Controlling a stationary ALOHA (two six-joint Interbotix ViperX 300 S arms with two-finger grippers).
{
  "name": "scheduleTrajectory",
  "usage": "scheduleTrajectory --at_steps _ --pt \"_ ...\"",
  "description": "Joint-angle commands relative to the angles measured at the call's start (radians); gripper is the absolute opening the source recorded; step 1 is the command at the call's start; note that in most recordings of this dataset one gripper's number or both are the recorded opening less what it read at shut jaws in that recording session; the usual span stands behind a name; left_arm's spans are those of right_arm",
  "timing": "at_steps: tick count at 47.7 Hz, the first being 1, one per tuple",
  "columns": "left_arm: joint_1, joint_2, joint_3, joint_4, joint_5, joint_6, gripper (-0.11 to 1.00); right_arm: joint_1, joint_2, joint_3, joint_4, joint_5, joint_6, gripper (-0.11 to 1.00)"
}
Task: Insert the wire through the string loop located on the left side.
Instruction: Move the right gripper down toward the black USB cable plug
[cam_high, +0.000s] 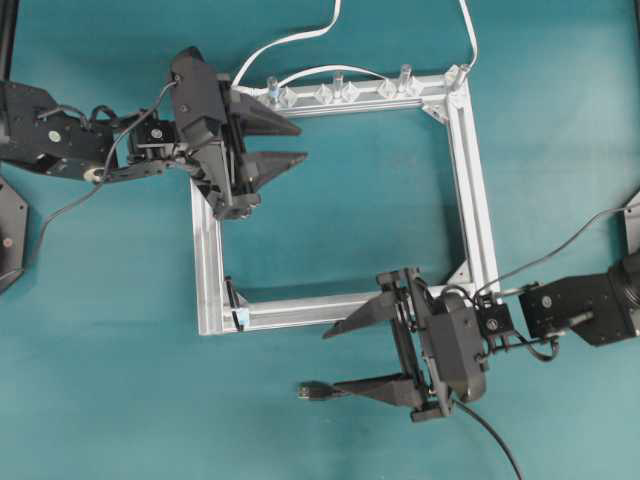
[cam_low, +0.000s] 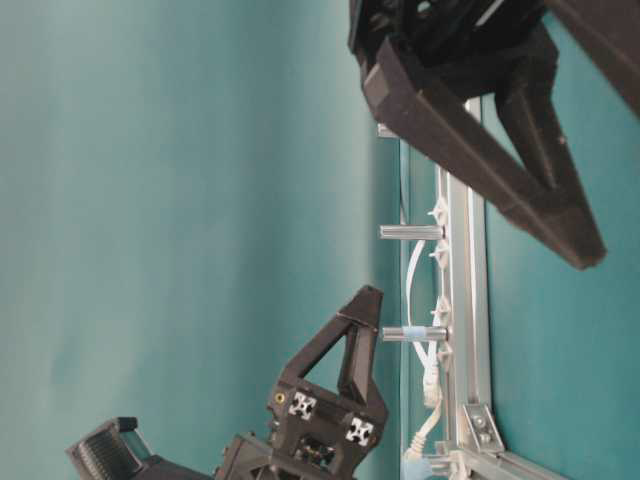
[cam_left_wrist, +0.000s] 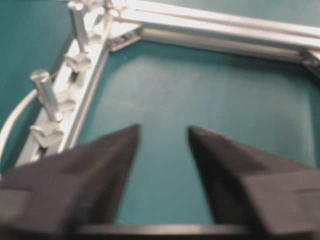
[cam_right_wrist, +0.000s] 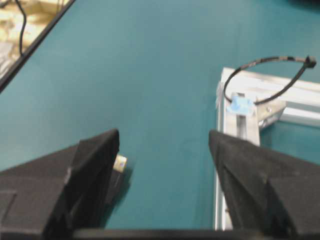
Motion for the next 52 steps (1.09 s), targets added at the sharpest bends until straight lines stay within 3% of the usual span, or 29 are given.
scheduleTrajectory --at_steps 1,4,20,52 --pt "-0.003 -0.032 -0.003 0.003 0.012 0.003 0.68 0.018 -0.014 -0.020 0.043 -0.006 -0.017 0.75" --pt "-0.003 -0.040 0.003 0.003 0.018 0.003 0.76 0.029 -0.012 -0.025 0.078 -0.006 -0.034 0.75" --pt "-0.005 -0.040 0.012 0.003 0.020 0.003 0.75 0.106 0.029 -0.067 0.273 -0.002 -0.135 0.75" --pt "-0.029 -0.040 0.020 0.003 0.020 0.006 0.75 0.141 0.052 -0.041 0.287 0.133 -0.163 0.75"
